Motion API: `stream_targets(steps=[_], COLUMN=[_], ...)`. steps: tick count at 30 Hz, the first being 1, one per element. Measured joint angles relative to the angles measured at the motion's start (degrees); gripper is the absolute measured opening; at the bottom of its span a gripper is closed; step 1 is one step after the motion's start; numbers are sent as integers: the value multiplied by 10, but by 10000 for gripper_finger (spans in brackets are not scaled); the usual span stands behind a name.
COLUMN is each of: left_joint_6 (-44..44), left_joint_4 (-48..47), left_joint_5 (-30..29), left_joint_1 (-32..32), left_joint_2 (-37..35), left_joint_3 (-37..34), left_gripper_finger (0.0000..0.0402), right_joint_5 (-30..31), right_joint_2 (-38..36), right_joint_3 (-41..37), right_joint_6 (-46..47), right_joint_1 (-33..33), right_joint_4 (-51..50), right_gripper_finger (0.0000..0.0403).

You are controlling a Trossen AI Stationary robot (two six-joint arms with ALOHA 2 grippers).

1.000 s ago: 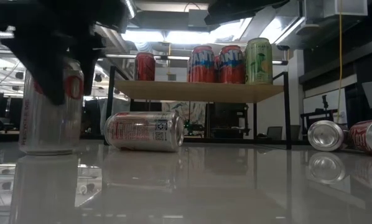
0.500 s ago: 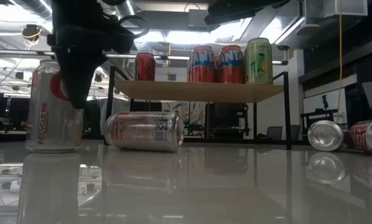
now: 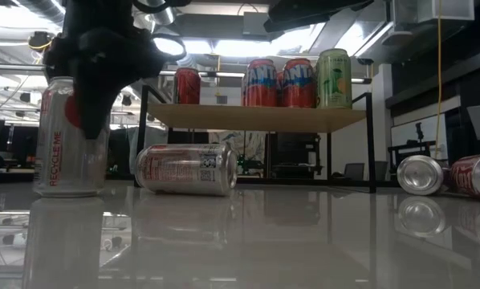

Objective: Place canned beverage on shelf
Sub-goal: Put the red white soda can on the shelf

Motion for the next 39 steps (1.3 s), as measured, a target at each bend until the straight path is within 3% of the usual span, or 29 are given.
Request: stream_targets(steps=[13,39], left_joint_6=[-258,-553], left_joint_4=[6,-10], left_joint_5=[-2,-14], left_joint_1=[0,-2], left_joint_2=[0,0], left_joint_3=[0,0], left_gripper_finger=[383,383], right_joint_5=[0,0], right_joint_2=[0,0], right_joint_3=[0,0], right_joint_6=[0,0], right_joint_1=[0,0], right_joint_4=[0,0], right_gripper_finger=[392,392])
